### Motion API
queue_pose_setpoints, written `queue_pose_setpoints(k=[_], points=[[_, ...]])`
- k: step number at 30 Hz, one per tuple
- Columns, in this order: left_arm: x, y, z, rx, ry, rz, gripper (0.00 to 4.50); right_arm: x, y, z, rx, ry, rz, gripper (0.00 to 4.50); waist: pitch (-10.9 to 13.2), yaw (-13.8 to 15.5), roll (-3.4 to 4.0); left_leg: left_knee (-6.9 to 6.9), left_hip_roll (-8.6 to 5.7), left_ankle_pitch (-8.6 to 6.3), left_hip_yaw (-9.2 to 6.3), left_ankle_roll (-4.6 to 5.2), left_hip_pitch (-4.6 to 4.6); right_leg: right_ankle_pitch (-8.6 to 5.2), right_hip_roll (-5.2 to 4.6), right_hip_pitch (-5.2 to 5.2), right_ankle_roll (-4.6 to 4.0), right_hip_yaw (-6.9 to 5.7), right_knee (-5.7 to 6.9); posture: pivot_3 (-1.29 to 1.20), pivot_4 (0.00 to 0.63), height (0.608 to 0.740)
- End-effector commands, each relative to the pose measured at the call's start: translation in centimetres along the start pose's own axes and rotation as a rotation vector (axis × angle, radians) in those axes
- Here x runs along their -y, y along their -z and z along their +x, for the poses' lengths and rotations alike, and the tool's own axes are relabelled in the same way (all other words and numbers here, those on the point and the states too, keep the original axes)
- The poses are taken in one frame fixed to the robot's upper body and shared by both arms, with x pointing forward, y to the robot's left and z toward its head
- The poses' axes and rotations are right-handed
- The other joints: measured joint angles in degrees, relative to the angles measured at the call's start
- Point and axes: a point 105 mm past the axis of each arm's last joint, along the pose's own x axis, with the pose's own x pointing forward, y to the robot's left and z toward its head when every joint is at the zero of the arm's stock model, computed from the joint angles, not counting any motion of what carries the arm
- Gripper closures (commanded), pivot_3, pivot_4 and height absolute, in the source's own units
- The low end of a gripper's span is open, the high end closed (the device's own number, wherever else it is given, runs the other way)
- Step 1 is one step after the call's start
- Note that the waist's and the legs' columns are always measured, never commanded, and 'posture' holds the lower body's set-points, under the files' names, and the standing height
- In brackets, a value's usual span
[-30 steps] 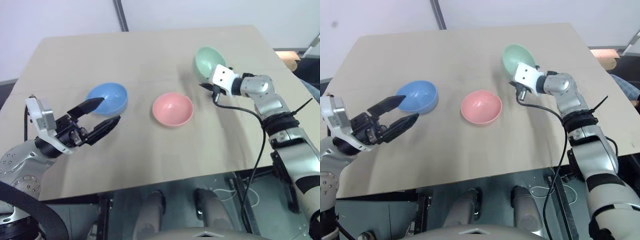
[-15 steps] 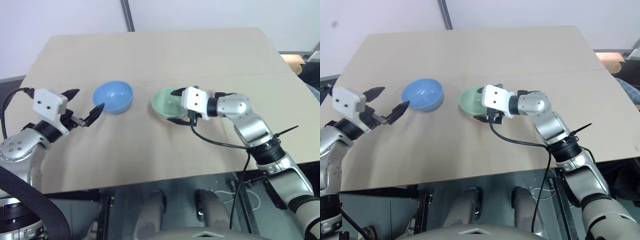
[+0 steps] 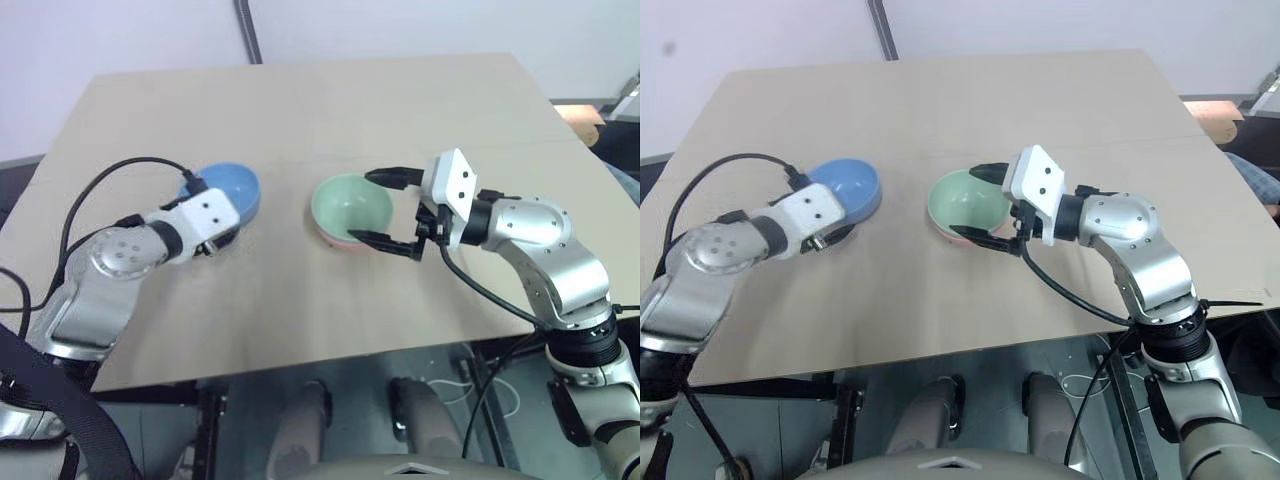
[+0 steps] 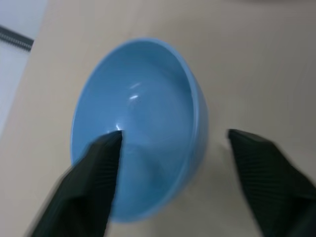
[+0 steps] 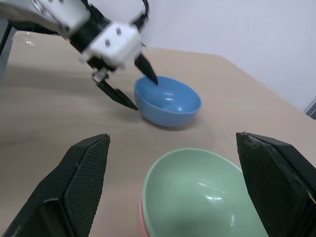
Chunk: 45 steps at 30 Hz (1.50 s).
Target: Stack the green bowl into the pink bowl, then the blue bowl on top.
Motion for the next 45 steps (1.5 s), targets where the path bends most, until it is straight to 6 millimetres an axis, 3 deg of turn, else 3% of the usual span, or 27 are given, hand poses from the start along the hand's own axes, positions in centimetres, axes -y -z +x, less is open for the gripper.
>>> queue_pose_setpoints(k=[1,4,6,9,13,19,20,21,23,27,31,34,38,41,44,45], points=[[-0.6,-0.1,1.0,-0.011,-0.012,0.128,3.23,0.3,-1.5,-0.5,0.037,0.037,-0.043,0.05,0.00,0.09,-0.01,0.00,0.00,0.00,0.01,0.00,-0.05,0.00,0.00,-0.07,0.00,0.01,0.02,0.00,0.150,0.740],[-0.2,-0.8,1.8,0.018,0.017,0.158,4.48,0.4,-1.5,-0.6,0.028,0.050,-0.047,0.05,0.01,0.18,-0.02,0.00,-0.01,0.00,0.01,0.00,-0.09,0.00,-0.01,-0.08,0.01,0.01,0.02,0.00,0.150,0.740],[-0.4,-2.0,1.8,0.084,0.023,0.136,4.48,0.5,-1.5,-0.9,0.021,0.063,-0.049,0.05,0.01,0.29,-0.03,0.02,-0.01,0.00,0.01,0.00,-0.12,0.00,-0.01,-0.08,0.01,0.01,0.01,0.00,0.150,0.740],[-0.5,-7.5,0.4,0.360,0.121,0.063,4.48,0.8,-1.3,-1.9,0.004,0.102,-0.050,0.05,0.02,0.55,-0.05,0.04,-0.02,0.00,0.00,0.00,-0.15,0.00,-0.03,-0.08,0.01,0.00,0.01,0.00,0.150,0.740],[-1.2,-13.0,-2.5,0.628,0.171,0.076,4.48,1.3,-1.2,-3.3,-0.015,0.166,-0.046,0.05,0.06,0.66,-0.12,0.13,-0.03,0.00,-0.02,0.00,-0.22,0.01,-0.06,-0.08,0.02,-0.02,0.00,0.00,0.150,0.740],[0.6,-16.2,-3.3,0.754,0.356,0.201,4.48,2.0,-0.9,-5.5,-0.066,0.265,-0.048,0.05,0.05,0.16,-0.10,0.13,-0.03,0.00,0.07,0.01,-0.10,0.00,-0.05,-0.07,0.03,0.06,0.09,0.00,0.150,0.740],[0.8,-16.3,-3.3,0.759,0.377,0.210,3.84,2.0,-0.9,-5.6,-0.071,0.272,-0.048,0.05,0.05,0.11,-0.10,0.13,-0.03,0.00,0.08,0.01,-0.08,0.00,-0.03,-0.06,0.03,0.08,0.10,0.00,0.150,0.740],[1.4,-16.3,-3.0,0.762,0.408,0.238,3.60,2.0,-0.8,-5.9,-0.077,0.284,-0.048,0.05,0.05,0.07,-0.10,0.14,-0.03,0.01,0.09,0.02,-0.07,0.00,-0.02,-0.06,0.03,0.09,0.11,0.00,0.150,0.740],[2.2,-16.3,-2.5,0.775,0.435,0.279,2.70,2.0,-0.7,-6.2,-0.089,0.301,-0.046,0.05,0.05,0.07,-0.10,0.16,-0.02,0.01,0.11,0.02,-0.07,0.00,-0.01,-0.06,0.03,0.10,0.12,0.00,0.150,0.740],[1.4,-16.4,-1.6,0.769,0.385,0.278,0.80,1.7,-0.5,-6.5,-0.103,0.317,-0.042,0.05,0.05,0.17,-0.11,0.21,-0.01,0.01,0.11,0.02,-0.11,0.01,-0.01,-0.06,0.03,0.12,0.12,0.00,0.150,0.740],[-0.7,-15.7,-2.3,0.754,0.343,0.104,0.69,1.4,-0.1,-6.9,-0.112,0.333,-0.036,0.05,0.05,0.14,-0.11,0.21,-0.02,0.01,0.12,0.02,-0.11,0.01,-0.01,-0.06,0.04,0.13,0.12,0.00,0.150,0.740],[-2.5,-13.4,-2.8,0.698,0.242,-0.099,0.69,0.8,0.5,-6.8,-0.078,0.274,0.032,0.05,0.06,-0.12,-0.11,0.21,0.00,0.00,0.12,0.03,-0.10,0.00,0.00,-0.07,0.04,0.14,0.13,0.00,0.150,0.740],[-2.6,-9.9,-3.7,0.589,0.185,-0.311,0.03,1.1,2.1,-7.1,-0.077,0.262,0.126,0.00,0.05,-0.30,-0.10,0.18,0.07,0.00,0.20,0.03,0.01,0.00,0.04,-0.06,0.04,0.21,0.15,0.00,0.150,0.740],[-1.8,-8.7,-4.4,0.559,0.146,-0.363,0.03,1.0,3.2,-7.0,-0.090,0.235,0.157,0.00,0.06,0.31,-0.12,0.24,0.09,0.00,0.15,0.03,-0.05,0.01,0.08,-0.05,0.05,0.17,0.13,0.00,0.150,0.740],[0.3,-6.3,-4.9,0.483,0.175,-0.525,0.03,0.8,4.4,-7.4,-0.130,0.209,0.149,0.00,0.05,0.36,-0.13,0.28,0.07,0.00,0.14,0.02,-0.02,-0.02,0.06,0.06,0.00,0.17,0.08,0.00,0.150,0.740],[0.2,-5.9,-5.4,0.546,0.128,-0.612,0.03,0.9,4.7,-7.9,-0.151,0.212,0.139,0.00,0.05,0.30,-0.13,0.28,0.08,-0.01,0.19,0.02,0.01,-0.02,0.05,0.06,0.00,0.20,0.08,0.00,0.150,0.740]])
